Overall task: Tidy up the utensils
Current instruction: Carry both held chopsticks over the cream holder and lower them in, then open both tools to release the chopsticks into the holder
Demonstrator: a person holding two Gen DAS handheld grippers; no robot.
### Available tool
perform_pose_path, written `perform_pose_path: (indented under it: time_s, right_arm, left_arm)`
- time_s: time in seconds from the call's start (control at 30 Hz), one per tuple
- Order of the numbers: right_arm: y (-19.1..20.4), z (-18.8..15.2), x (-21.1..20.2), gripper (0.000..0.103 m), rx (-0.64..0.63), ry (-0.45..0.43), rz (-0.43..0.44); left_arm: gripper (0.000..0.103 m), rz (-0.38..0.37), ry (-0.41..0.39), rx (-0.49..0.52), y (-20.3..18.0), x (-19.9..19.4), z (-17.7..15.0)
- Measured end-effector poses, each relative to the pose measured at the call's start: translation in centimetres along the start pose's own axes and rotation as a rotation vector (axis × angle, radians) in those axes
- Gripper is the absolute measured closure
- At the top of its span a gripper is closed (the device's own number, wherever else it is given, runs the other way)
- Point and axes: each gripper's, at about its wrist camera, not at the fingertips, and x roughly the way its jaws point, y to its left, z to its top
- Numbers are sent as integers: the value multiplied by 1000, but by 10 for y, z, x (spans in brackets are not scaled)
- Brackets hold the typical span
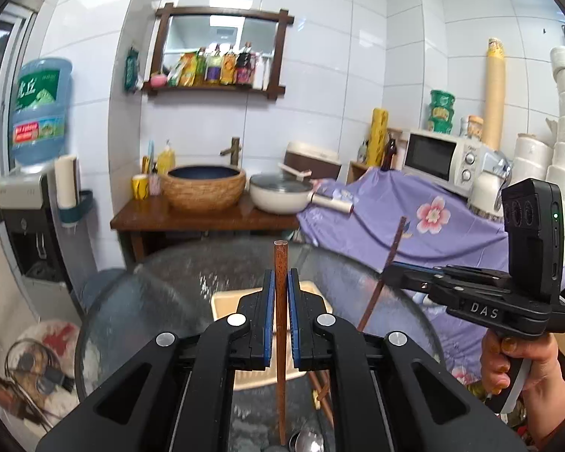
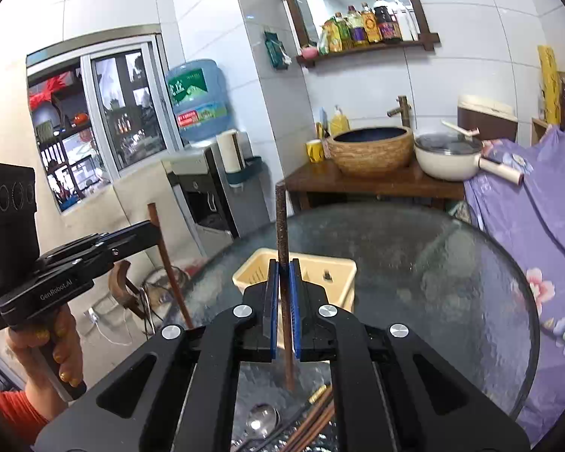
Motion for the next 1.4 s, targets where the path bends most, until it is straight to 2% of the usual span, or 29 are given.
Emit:
perform_pose_path:
  time_s: [0.13,0.23,0.37,0.43,0.57,0.67,0.83,1.0,1.2,1.4]
  right_arm:
    - [6,43,-9,97,3,-41,20]
    - [12,79,-15,97,-17,-96,-11]
    - [14,116,-14,97,-27,-149,-71]
    - [14,124,-5,97,-37,-161,-114]
    - [8,112,25,97,-39,-120,-154]
    - [-2,88,53,97,-24,-61,-165]
    - [-17,55,85,97,7,21,-174]
    - [-26,37,103,97,33,72,-172]
    - [-33,29,113,97,53,85,-188]
    - [-39,29,119,96,79,88,-196]
  left_arm:
    - [96,-10,-43,-13,0,-2,40]
    - [96,8,-115,-18,-1,-7,77]
    - [96,84,-182,4,-4,-1,115]
    - [96,120,-188,12,-4,9,121]
    - [96,162,-144,-3,5,42,108]
    - [96,175,-90,-24,14,67,86]
    - [96,178,0,-59,27,99,47]
    - [96,172,67,-78,37,118,23]
    - [96,173,120,-79,42,131,5]
    - [96,182,113,-68,43,133,2]
